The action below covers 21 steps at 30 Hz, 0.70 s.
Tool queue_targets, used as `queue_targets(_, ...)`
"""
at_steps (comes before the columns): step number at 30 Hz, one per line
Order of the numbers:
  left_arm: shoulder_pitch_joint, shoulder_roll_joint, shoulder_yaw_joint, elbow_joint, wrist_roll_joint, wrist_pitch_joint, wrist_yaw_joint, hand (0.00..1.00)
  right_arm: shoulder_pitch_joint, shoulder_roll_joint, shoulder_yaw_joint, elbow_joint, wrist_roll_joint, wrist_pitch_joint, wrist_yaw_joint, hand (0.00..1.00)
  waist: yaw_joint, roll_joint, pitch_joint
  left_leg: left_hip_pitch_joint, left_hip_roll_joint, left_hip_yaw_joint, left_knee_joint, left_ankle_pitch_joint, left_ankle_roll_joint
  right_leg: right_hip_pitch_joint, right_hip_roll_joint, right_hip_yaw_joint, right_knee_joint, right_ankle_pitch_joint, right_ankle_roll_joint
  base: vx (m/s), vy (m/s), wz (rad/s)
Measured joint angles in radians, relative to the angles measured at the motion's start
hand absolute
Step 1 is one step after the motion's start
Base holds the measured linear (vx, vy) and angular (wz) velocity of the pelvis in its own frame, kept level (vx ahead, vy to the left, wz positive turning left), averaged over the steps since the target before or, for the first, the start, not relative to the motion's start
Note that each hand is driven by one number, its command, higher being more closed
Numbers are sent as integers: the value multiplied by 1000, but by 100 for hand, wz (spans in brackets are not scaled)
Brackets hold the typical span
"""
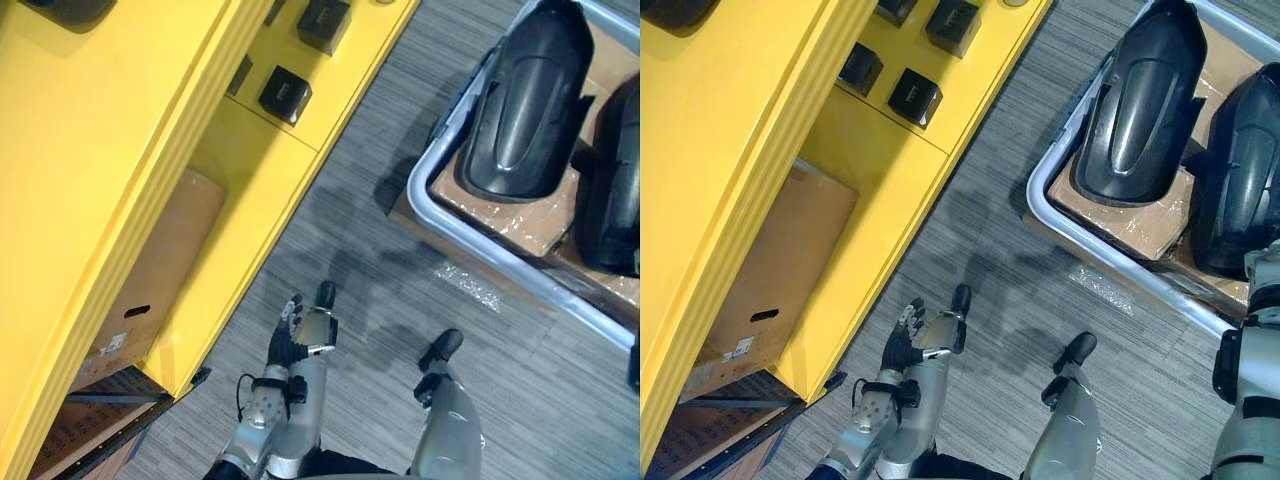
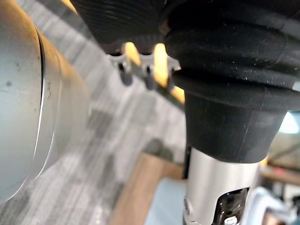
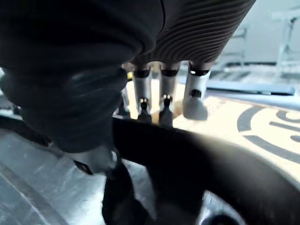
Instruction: Walk over and take plastic housings, then place them on the shelf
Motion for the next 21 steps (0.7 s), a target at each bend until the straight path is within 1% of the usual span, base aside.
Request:
queue_targets(3,32,1,24,-37,-26,-6,-18,0,11,11,0,-4,-2,-17,-21,100,-3,0,0,24,0,3,-16,2,-3,20,1,-1,-6,-1,-2,0,0,0)
queue_targets(5,58,1,52,-82,-96,-19,-52,0,43,29,0,-39,-4,-37,-44,100,-8,0,0,47,6,6,-23,2,-3,43,7,-3,-14,-3,-4,0,0,0)
queue_targets(7,76,2,90,-136,-161,-22,-84,0,85,48,8,-107,-12,-43,-61,100,-12,-1,0,80,15,13,-41,4,-7,67,14,-2,-21,-6,-10,3,-46,-6)
queue_targets(9,87,5,126,-184,-174,-29,-95,0,119,56,20,-190,-42,-46,-65,100,-17,-5,3,111,23,19,-63,10,-15,86,21,0,-27,-7,-12,-1,-46,-9)
queue_targets(10,95,8,138,-214,-188,-32,-97,0,130,67,20,-236,-46,-47,-67,100,-23,-13,2,125,28,26,-77,14,-20,89,23,4,-28,-8,-14,6,-42,-13)
queue_targets(11,105,14,163,-256,-194,-32,-99,0,153,87,20,-309,-51,-50,-67,100,-37,-25,4,149,33,29,-99,22,-26,103,29,7,-34,-9,-15,21,-62,-14)
queue_targets(12,111,22,177,-289,-197,-32,-105,0,176,103,20,-361,-70,-53,-67,100,-44,-38,4,173,38,32,-118,27,-31,119,35,10,-42,-9,-16,29,-68,-17)
queue_targets(13,118,33,192,-326,-197,-31,-112,0,201,126,19,-406,-83,-52,-65,100,-43,-58,2,200,47,46,-141,33,-37,127,40,19,-47,-11,-19,53,-103,-27)
queue_targets(14,125,47,217,-373,-198,-31,-126,0,234,161,16,-468,-98,-55,-64,100,-49,-88,0,235,57,58,-171,41,-45,143,49,27,-54,-13,-22,53,-90,-24)
queue_targets(15,125,53,239,-414,-201,-28,-132,0,261,190,16,-524,-117,-56,-63,100,-66,-116,0,266,61,61,-200,52,-49,164,54,25,-64,-15,-25,67,-109,-16)
queue_targets(16,123,56,246,-433,-203,-25,-134,0,275,200,14,-552,-119,-56,-62,100,-70,-128,-1,281,63,65,-214,57,-51,171,56,25,-66,-17,-29,40,-64,-10)
queue_targets(17,115,63,253,-469,-204,-16,-145,0,308,214,2,-604,-133,-57,-58,100,-74,-153,-2,309,65,77,-243,67,-56,179,57,31,-68,-19,-33,47,-73,-12)
queue_targets(18,106,71,254,-499,-205,0,-160,0,339,226,-12,-647,-160,-58,-57,100,-81,-168,-5,330,65,82,-264,74,-58,190,58,35,-72,-20,-33,35,-40,-12)
queue_targets(20,89,81,257,-535,-206,23,-177,0,372,251,-30,-689,-182,-58,-56,100,-91,-180,-7,364,66,93,-280,77,-59,211,58,45,-78,-20,-33,38,-12,-12)
queue_targets(21,80,80,260,-545,-209,33,-180,0,383,262,-32,-697,-192,-58,-56,100,-91,-183,-9,378,68,103,-285,77,-59,218,58,51,-81,-20,-33,25,9,-22)
